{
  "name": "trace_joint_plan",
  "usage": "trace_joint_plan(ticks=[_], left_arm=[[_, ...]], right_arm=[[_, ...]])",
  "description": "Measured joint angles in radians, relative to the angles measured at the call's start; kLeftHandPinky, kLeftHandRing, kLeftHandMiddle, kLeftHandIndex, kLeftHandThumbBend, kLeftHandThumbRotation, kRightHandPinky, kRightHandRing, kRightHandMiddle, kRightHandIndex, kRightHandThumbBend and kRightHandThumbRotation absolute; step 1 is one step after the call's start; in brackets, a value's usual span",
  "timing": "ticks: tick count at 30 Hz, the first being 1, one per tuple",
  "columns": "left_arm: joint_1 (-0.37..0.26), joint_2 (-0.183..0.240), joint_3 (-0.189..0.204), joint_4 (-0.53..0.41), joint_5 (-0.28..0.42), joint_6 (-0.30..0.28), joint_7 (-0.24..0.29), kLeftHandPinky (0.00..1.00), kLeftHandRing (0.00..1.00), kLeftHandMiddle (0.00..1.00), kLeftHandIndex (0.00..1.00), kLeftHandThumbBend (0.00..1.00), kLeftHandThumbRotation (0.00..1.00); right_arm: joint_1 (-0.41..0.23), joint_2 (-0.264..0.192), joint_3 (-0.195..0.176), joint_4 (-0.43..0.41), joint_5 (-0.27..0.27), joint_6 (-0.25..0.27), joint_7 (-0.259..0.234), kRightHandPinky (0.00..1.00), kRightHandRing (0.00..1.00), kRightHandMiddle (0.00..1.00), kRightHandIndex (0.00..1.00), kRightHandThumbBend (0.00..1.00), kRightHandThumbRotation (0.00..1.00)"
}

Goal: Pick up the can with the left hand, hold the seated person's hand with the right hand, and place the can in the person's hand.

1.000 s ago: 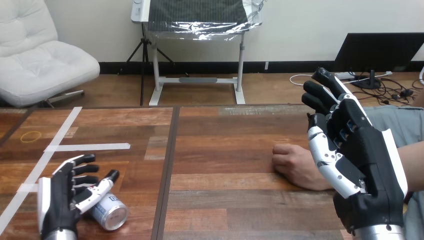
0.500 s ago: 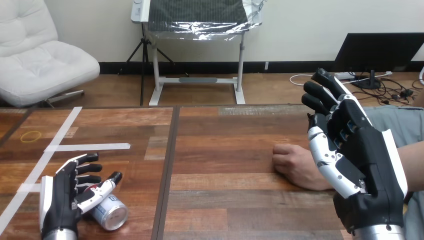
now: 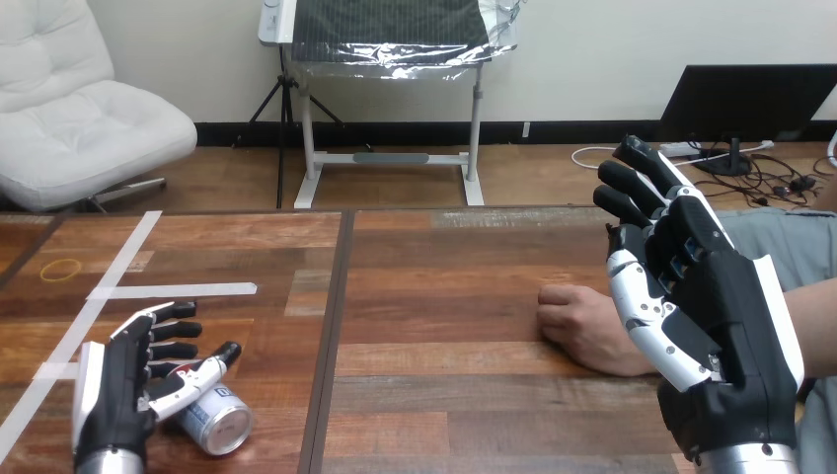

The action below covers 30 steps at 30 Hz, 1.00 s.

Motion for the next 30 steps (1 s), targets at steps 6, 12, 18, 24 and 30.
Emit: trace_joint_plan(ticks=[6,12,18,24,30], left_arm=[[0.0,0.02,0.001,0.0,0.0,-0.005,-0.007,0.58,0.63,0.66,0.69,0.71,0.3],[0.0,0.04,0.003,0.0,-0.001,-0.005,-0.015,0.58,0.63,0.66,0.69,0.73,0.32],[0.0,0.057,0.006,0.0,-0.002,-0.009,-0.026,0.58,0.63,0.66,0.69,0.74,0.35],[0.0,0.06,0.01,0.0,-0.006,-0.011,-0.036,0.58,0.63,0.67,0.69,0.75,0.37],[0.0,0.059,0.014,0.0,-0.01,-0.011,-0.054,0.58,0.63,0.67,0.7,0.76,0.38]], right_arm=[[-0.001,0.0,0.0,0.0,0.0,0.0,0.0,0.96,0.86,0.85,0.86,0.0,0.0],[-0.002,0.0,0.0,0.0,0.001,0.0,0.0,0.96,0.86,0.86,0.86,0.0,0.0],[-0.004,0.0,0.0,0.0,0.0,0.0,0.0,0.96,0.86,0.86,0.86,0.0,0.0],[-0.007,0.0,0.0,0.0,0.001,0.0,0.001,0.96,0.86,0.86,0.86,0.0,0.0],[-0.011,0.001,-0.003,0.0,0.001,0.0,0.002,0.95,0.86,0.86,0.86,0.0,0.0]])
